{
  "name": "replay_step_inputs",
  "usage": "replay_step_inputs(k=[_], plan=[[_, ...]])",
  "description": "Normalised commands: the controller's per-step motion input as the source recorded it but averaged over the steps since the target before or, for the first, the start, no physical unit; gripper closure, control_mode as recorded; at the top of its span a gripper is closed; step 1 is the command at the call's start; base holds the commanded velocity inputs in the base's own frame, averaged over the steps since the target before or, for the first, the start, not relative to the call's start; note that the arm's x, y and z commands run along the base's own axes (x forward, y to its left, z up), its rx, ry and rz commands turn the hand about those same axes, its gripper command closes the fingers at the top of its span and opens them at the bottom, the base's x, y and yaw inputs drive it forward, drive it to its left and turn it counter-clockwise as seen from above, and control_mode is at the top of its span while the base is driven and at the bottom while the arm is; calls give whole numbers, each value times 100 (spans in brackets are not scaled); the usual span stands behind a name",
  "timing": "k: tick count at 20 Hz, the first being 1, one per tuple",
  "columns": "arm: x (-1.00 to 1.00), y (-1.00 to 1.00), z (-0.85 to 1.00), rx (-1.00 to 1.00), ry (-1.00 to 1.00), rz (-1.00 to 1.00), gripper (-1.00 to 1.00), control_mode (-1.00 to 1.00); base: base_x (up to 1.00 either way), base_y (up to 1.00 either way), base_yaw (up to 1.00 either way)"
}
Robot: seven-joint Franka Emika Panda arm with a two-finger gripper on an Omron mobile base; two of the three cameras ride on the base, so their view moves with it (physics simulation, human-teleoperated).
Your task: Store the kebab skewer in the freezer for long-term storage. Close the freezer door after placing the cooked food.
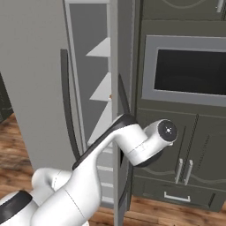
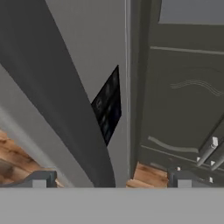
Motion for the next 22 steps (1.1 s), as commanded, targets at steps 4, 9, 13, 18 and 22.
replay_step_inputs(k=[4, 9, 13, 18, 22], plan=[[7, -2, -6, 2, -5, 15, -100, -100, 0, 0, 0], [0, 1, 0, 8, -18, 33, -100, -100, 0, 0, 0], [3, 1, 0, 2, -5, 43, -100, -100, 0, 0, 0], [2, 0, -2, 0, 0, 17, -100, -100, 0, 0, 0], [11, 0, 0, 0, -1, 0, -100, -100, 0, 0, 0]])
